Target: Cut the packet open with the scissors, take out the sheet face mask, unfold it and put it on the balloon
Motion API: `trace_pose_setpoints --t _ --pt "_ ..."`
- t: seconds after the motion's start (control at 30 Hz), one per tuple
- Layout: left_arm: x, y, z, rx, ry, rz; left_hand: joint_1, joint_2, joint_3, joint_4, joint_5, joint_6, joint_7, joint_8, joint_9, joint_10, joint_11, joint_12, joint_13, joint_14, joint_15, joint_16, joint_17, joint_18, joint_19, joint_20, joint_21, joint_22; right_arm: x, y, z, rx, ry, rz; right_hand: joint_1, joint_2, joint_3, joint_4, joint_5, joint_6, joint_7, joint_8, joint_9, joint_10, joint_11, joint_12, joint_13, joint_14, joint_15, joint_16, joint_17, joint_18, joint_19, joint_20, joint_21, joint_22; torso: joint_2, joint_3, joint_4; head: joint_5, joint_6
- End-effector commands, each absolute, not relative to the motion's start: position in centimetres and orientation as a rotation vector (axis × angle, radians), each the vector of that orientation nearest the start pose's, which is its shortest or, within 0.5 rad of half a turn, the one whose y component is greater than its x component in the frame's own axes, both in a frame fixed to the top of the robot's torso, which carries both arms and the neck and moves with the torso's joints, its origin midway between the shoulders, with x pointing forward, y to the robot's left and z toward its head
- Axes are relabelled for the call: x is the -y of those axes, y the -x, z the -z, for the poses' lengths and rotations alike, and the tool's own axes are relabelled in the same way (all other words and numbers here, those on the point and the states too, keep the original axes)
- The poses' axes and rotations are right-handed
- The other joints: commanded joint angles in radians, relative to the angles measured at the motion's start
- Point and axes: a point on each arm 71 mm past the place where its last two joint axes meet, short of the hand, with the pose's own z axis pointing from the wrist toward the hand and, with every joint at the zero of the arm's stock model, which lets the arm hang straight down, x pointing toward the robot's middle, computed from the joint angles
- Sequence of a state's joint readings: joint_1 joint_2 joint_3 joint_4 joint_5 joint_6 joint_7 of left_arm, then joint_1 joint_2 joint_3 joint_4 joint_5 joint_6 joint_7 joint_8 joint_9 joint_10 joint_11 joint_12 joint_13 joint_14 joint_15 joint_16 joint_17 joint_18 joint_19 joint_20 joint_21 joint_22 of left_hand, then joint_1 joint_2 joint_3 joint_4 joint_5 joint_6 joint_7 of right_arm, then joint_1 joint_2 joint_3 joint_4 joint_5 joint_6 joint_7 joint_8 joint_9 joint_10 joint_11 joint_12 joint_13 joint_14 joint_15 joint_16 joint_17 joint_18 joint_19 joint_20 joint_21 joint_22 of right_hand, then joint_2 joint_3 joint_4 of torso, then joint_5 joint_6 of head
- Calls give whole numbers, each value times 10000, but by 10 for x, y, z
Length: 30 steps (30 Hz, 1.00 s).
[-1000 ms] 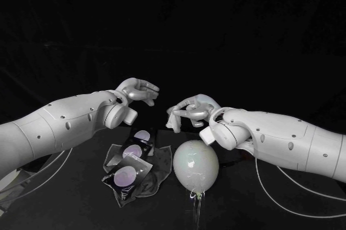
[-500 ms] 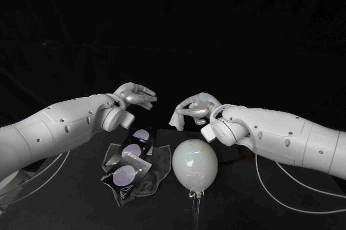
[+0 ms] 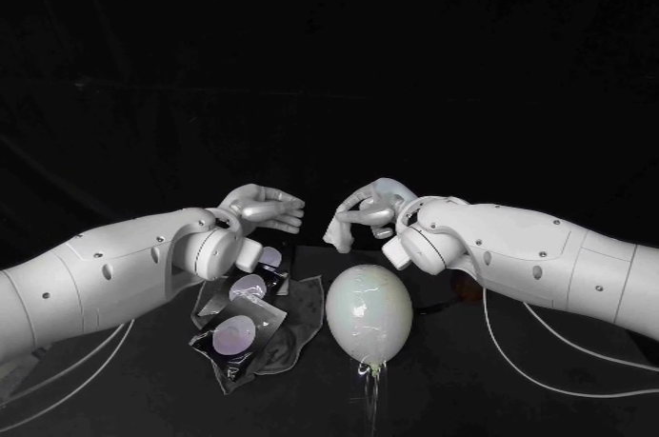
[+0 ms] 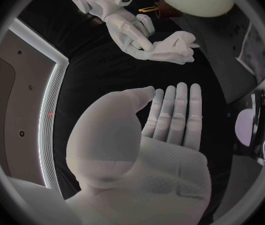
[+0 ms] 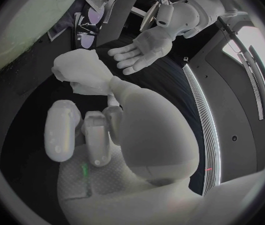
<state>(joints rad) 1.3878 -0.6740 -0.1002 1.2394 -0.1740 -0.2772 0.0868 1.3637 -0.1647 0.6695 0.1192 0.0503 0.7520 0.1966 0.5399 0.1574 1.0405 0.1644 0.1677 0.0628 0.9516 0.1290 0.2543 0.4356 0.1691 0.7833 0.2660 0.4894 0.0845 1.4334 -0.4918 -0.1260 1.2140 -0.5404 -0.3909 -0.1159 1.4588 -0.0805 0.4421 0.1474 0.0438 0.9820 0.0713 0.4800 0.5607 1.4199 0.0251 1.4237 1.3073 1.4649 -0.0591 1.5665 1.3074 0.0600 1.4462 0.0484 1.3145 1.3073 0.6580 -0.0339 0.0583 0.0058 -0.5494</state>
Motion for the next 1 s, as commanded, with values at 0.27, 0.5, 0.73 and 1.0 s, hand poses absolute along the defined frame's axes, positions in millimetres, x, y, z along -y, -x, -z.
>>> trace_pose_setpoints --t 0.27,0.5,0.73,1.0 --pt "-188 -544 152 -15541 12613 13543 -945 174 -416 1175 -8 -156 532 -483 -224 -271 265 -526 -1 -102 222 -627 -566 161 370 78 -954 -240 112 -558 109 -16359 -4755 -9432 -88 -28 110 -31 50 -21 -51 59 94 594 -318 -33 1249 1059 -47 43 2634 -52 38 -11 -10 1907 5 4 3 -44 0" --pt "-177 -537 157 -15746 13050 13874 -1271 415 -1016 1697 -9 -135 602 -703 -319 -317 337 -746 11 -23 271 -929 -915 123 152 224 -1826 -229 107 -553 107 -16295 -4479 -9530 -112 -52 136 -43 51 -33 -53 60 91 603 -320 -27 1257 1059 -49 43 2634 -57 52 -13 16 1914 -7 0 -8 -13 -4" --pt "-168 -533 156 -15745 13257 14543 -1483 584 -1350 1712 -6 -89 570 -780 -349 -292 326 -812 21 -3 279 -1057 -1062 113 181 234 -2101 -220 101 -549 107 -16451 -4110 -9570 -128 -72 153 -52 51 -38 -55 61 89 596 -321 -44 1244 1059 -50 43 2634 -53 45 -14 -2 1909 -5 11 0 -10 -1" --pt "-162 -530 156 -15966 13246 14909 -1536 754 -1597 1724 -7 198 436 -761 -338 35 209 -748 34 122 207 -1133 -1189 126 340 228 -2304 -208 97 -547 107 -16497 -3947 -9627 -145 -90 167 -58 51 -45 -55 61 86 593 -322 -53 1237 1059 -51 43 2634 -52 43 -15 -8 1907 -6 10 7 -32 -13"
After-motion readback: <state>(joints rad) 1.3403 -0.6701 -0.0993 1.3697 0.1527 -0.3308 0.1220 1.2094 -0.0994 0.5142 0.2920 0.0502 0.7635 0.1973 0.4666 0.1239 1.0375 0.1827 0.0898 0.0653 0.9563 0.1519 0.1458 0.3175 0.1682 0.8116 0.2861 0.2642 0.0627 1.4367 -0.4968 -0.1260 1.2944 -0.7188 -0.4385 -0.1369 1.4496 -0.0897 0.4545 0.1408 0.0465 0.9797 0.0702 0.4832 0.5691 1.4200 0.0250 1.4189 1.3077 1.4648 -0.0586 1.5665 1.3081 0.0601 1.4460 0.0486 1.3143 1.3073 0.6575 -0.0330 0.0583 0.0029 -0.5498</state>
